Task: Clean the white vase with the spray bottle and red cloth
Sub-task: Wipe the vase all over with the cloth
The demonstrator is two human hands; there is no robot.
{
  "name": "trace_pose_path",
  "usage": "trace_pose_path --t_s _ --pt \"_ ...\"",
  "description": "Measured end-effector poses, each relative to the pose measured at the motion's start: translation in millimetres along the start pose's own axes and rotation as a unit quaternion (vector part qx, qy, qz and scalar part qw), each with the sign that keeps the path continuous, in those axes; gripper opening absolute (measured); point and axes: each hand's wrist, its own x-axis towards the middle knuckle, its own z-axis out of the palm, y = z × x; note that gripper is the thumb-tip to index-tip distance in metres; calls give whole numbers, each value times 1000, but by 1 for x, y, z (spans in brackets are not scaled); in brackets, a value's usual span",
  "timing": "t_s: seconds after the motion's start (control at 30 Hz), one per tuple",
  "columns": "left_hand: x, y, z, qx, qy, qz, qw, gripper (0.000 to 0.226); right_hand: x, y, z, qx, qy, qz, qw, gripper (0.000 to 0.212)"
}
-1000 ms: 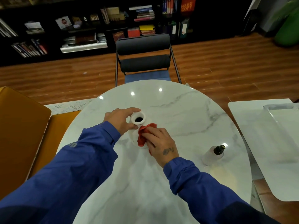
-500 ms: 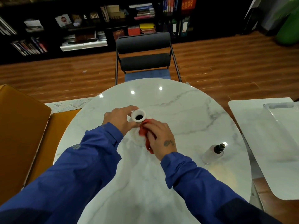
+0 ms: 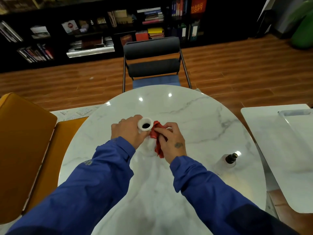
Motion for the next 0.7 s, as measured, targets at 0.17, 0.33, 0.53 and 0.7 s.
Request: trace_pose_path --t_s 0.17,0.33,0.53,0.7 --pt "2 1 -7 14 -32 -45 998 57 29 -5 -4 -48 -43 3 998 20" --pt "5 -14 -14 23 -54 35 998 56 -19 1 4 -114 -26 -141 983 30" --pt "8 -15 -12 -4 -43 34 999 55 -9 2 6 -103 -15 -95 990 29" --pt "8 -16 -9 -44 -46 31 997 55 22 -5 5 -52 -13 -27 998 31"
